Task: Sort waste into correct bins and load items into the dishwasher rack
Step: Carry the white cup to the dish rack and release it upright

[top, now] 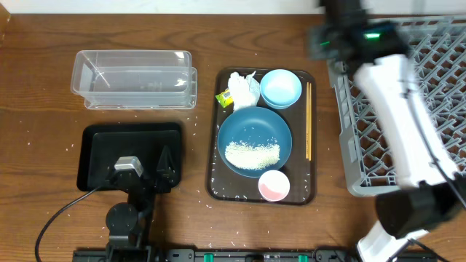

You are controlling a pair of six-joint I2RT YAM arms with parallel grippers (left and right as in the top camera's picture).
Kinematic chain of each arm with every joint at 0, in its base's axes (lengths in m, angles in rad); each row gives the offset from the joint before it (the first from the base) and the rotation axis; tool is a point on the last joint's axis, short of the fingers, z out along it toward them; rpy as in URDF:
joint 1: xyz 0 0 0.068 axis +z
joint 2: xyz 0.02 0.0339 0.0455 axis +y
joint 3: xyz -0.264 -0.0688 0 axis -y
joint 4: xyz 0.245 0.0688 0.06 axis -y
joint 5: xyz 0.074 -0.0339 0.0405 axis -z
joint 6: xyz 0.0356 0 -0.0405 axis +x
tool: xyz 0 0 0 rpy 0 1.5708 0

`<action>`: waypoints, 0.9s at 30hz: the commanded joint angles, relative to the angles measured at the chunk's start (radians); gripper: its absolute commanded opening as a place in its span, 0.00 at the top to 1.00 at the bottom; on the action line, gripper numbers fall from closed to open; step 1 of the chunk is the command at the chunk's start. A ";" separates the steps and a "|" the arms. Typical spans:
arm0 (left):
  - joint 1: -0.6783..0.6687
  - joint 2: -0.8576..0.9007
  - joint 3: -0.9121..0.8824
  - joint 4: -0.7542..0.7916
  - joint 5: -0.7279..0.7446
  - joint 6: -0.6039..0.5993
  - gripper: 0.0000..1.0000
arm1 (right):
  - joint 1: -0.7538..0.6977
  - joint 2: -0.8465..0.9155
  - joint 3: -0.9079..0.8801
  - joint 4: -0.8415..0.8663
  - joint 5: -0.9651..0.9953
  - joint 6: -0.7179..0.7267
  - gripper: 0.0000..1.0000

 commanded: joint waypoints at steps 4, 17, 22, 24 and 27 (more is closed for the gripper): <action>-0.005 -0.006 -0.016 -0.035 0.010 0.017 0.10 | -0.281 -0.011 0.008 0.044 -0.257 -0.107 0.99; -0.005 -0.006 -0.016 -0.035 0.010 0.017 0.10 | -0.758 0.154 0.007 0.167 -1.087 -0.203 0.99; -0.005 -0.006 -0.016 -0.035 0.010 0.017 0.11 | -0.845 0.277 0.007 0.247 -1.280 -0.198 0.99; -0.005 -0.006 -0.016 -0.035 0.010 0.017 0.11 | -0.867 0.331 0.007 0.292 -1.403 -0.186 0.99; -0.005 -0.006 -0.016 -0.035 0.010 0.017 0.11 | -0.883 0.416 0.007 0.371 -1.559 -0.174 0.99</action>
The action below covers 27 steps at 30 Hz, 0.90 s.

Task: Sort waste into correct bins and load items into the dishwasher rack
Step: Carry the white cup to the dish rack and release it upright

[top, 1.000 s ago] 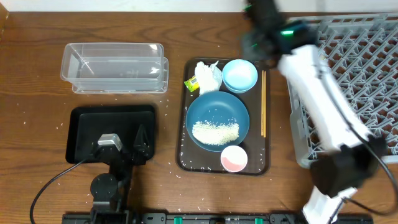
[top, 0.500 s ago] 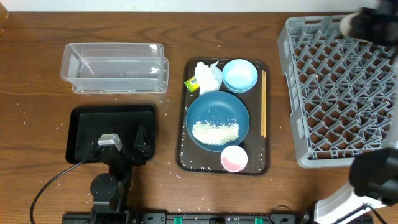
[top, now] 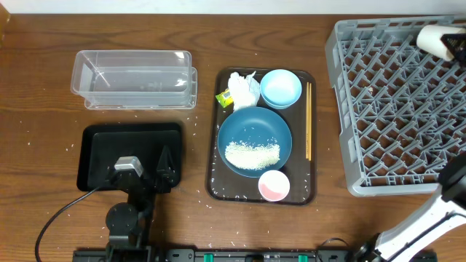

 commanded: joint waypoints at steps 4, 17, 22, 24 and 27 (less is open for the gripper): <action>-0.005 -0.006 -0.016 -0.035 0.010 0.017 0.11 | -0.010 0.153 0.007 0.175 -0.339 0.146 0.99; -0.005 -0.006 -0.016 -0.035 0.010 0.017 0.11 | 0.021 0.289 0.007 0.330 -0.406 0.311 0.99; -0.005 -0.006 -0.016 -0.035 0.011 0.017 0.10 | 0.050 0.289 0.007 0.333 -0.406 0.330 0.99; -0.005 -0.006 -0.016 -0.035 0.010 0.017 0.11 | 0.059 0.289 0.007 0.333 -0.404 0.330 0.99; -0.005 -0.006 -0.016 -0.035 0.010 0.017 0.10 | 0.058 0.289 0.007 0.317 -0.348 0.351 0.99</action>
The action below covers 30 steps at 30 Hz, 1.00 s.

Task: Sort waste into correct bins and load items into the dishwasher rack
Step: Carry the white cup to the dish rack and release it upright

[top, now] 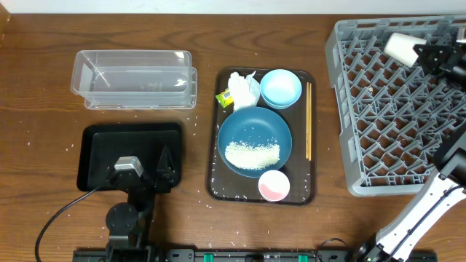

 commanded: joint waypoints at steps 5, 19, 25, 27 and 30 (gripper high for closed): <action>-0.005 -0.006 -0.016 -0.035 0.010 0.017 0.11 | -0.020 0.011 0.008 -0.130 0.211 0.048 0.99; -0.005 -0.006 -0.016 -0.035 0.010 0.017 0.10 | -0.048 -0.040 0.008 -0.165 0.285 0.045 0.94; -0.005 -0.006 -0.016 -0.035 0.010 0.017 0.10 | -0.055 -0.098 0.008 -0.271 0.465 0.026 0.92; -0.005 -0.006 -0.016 -0.035 0.010 0.017 0.10 | -0.057 -0.122 0.008 -0.320 0.548 0.006 0.90; -0.005 -0.006 -0.016 -0.035 0.010 0.017 0.11 | -0.063 -0.143 0.008 -0.371 0.582 -0.022 0.86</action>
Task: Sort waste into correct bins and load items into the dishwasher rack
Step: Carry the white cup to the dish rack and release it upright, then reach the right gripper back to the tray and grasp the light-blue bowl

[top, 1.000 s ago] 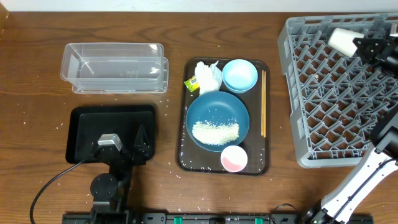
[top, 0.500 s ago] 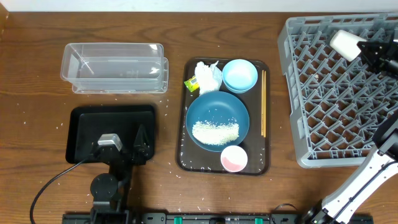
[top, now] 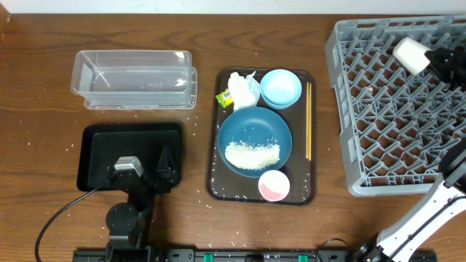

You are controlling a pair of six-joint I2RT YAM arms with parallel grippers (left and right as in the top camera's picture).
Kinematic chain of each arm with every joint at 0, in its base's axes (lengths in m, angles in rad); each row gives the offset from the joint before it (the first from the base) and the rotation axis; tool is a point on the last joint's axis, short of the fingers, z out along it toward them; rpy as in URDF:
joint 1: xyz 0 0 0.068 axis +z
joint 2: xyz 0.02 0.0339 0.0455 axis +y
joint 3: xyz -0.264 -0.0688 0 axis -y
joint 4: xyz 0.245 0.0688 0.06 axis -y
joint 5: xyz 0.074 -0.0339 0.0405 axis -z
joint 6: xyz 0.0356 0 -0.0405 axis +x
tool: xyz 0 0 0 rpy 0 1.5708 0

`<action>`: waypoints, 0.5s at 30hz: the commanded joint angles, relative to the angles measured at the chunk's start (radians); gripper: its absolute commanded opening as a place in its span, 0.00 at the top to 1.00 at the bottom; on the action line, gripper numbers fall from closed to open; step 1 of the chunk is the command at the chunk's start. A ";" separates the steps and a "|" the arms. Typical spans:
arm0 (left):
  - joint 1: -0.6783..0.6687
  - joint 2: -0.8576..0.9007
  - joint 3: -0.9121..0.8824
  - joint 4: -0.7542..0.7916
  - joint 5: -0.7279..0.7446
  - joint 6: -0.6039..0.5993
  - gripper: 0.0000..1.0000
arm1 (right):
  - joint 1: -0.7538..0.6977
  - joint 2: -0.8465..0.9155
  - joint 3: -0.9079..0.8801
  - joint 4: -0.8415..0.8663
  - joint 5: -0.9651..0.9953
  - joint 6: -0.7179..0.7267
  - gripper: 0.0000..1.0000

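Note:
A brown tray (top: 215, 183) holds a blue plate (top: 255, 125) with rice on it, a light blue bowl (top: 281, 87), a small pink cup (top: 274, 185), chopsticks (top: 308, 120), crumpled white tissue (top: 244, 87) and a yellow-green wrapper (top: 224, 97). The grey dishwasher rack (top: 364, 175) stands to the right. Over its far right part my right gripper (top: 424, 57) reaches in from the right edge, shut on a white cup (top: 410, 53). My left gripper (top: 162, 173) rests over the black bin (top: 98, 156). Its dark fingers blend into the bin, hiding their state.
A clear plastic bin (top: 135, 78) stands at the back left, beyond the black bin. Rice grains are scattered on the wooden table around the tray. The right arm's white link (top: 408, 229) rises at the front right corner.
My right gripper and the white cup have moved a little to the right and toward the front over the rack. Tray, bins and left arm are unchanged.
My right arm first stretched across the rack's left part toward the back of the table. Then it was at the rack's far right corner with the white cup at its tip. It later stood further left over the rack, and now slightly back right.

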 commanded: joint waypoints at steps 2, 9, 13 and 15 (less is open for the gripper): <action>-0.005 -0.006 -0.016 -0.035 0.010 0.017 0.11 | -0.019 -0.040 -0.006 -0.054 0.175 -0.068 0.85; -0.005 -0.006 -0.016 -0.035 0.010 0.017 0.11 | -0.043 -0.096 -0.006 -0.139 0.283 -0.088 0.84; -0.005 -0.006 -0.016 -0.035 0.010 0.017 0.10 | -0.047 -0.160 -0.006 -0.182 0.365 -0.117 0.83; -0.005 -0.006 -0.016 -0.035 0.010 0.017 0.10 | -0.047 -0.201 -0.006 -0.207 0.425 -0.127 0.82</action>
